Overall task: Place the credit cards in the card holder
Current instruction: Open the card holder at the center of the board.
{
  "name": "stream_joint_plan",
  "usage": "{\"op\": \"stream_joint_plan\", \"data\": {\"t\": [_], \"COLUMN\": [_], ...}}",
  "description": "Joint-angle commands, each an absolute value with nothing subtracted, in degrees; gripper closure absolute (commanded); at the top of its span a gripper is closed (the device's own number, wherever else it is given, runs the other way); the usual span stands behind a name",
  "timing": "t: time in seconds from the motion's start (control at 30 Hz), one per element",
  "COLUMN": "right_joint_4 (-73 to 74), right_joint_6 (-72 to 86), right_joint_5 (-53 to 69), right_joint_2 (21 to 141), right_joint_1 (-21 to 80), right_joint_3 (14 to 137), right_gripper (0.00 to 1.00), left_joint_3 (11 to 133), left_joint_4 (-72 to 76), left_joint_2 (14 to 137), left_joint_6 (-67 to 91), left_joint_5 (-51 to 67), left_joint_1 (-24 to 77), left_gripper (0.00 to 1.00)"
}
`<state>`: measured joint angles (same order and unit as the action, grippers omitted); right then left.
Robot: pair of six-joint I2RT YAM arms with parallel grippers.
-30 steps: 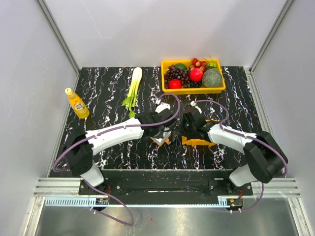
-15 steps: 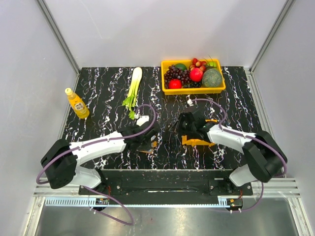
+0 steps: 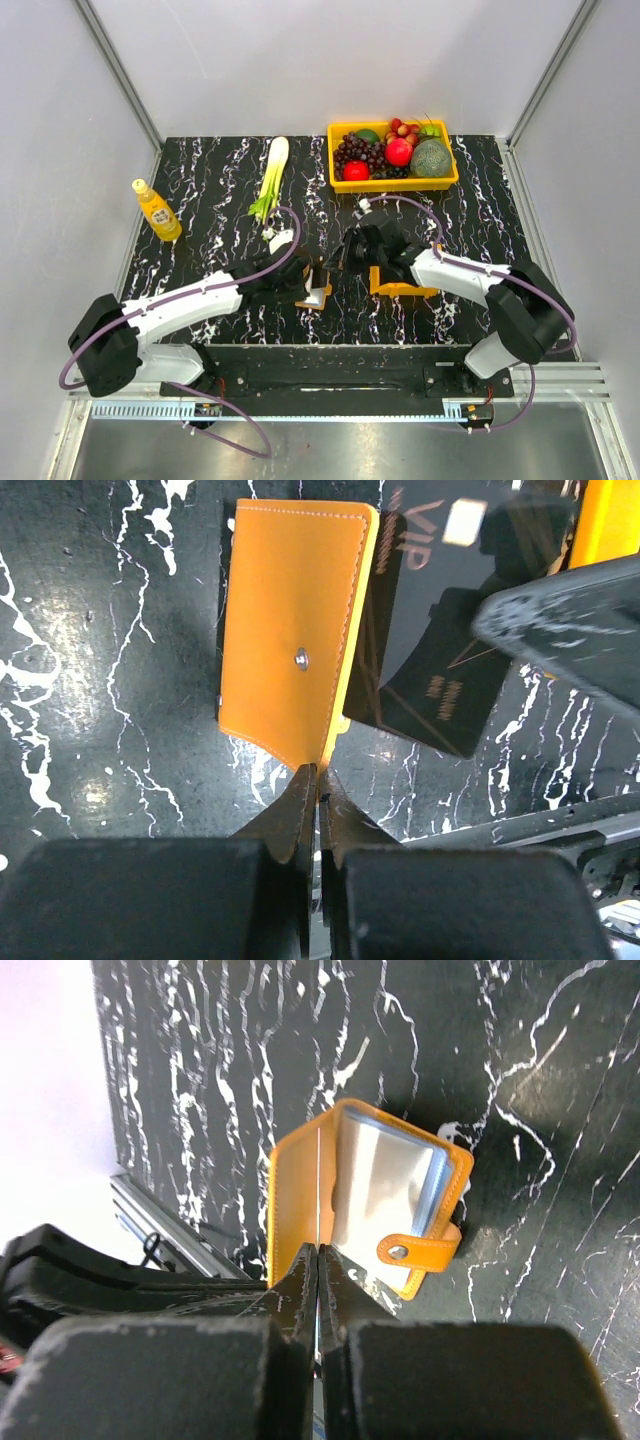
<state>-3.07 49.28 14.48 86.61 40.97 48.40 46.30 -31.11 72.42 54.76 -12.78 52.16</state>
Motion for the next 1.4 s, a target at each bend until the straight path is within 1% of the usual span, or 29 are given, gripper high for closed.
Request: {"op": "stream_joint_plan", "data": {"t": [0.0, 0.13, 0.27, 0.33, 0.53, 0.8, 1.03, 1.17, 1.23, 1.37], "right_joint_4": [-0.98, 2.81, 12.02, 15.19, 16.53, 13.37, 4.49, 0.54, -3.76, -4.57], "right_joint_6": [48.34, 47.11, 43.16, 42.28, 40.61, 41.13, 44.91, 47.37, 48.86, 49.13], "right_joint_5": [15.74, 11.7, 4.41, 1.85, 0.26, 1.93, 9.57, 15.28, 17.39, 19.86], "right_joint_2": [89.64, 91.49, 92.11, 91.67, 91.23, 93.34, 92.37, 91.5, 90.88, 90.35], "right_joint_1": [42.89, 44.12, 46.31, 46.67, 46.5, 46.32, 44.3, 40.18, 38.68, 37.62], "right_joint_3": [51.24, 52.73, 57.91, 58.62, 56.78, 56.08, 52.56, 50.55, 49.22, 49.31], "right_gripper": [1.0, 1.0, 1.0, 1.0, 1.0, 1.0, 1.0, 1.0, 1.0, 1.0], "left_joint_3": [43.86, 43.51, 43.59, 43.51, 41.05, 37.18, 34.02, 33.31, 32.96, 31.82], "left_joint_4": [-25.06, -24.79, -24.87, -25.22, -25.4, -24.96, -21.62, -21.79, -21.8, -20.83], "left_joint_2": [69.79, 69.87, 69.61, 69.35, 67.06, 64.07, 61.53, 61.0, 60.91, 60.12], "left_joint_6": [57.57, 57.83, 57.66, 57.57, 57.39, 56.86, 55.99, 54.76, 54.23, 53.62], "left_joint_5": [-9.76, -9.41, -9.32, -9.67, -10.11, -9.49, -7.12, -5.8, -5.02, -3.08], "left_joint_1": [51.42, 51.33, 51.33, 51.15, 49.75, 47.64, 46.23, 44.92, 44.21, 42.28], "left_gripper": [1.0, 1.0, 1.0, 1.0, 1.0, 1.0, 1.0, 1.0, 1.0, 1.0]}}
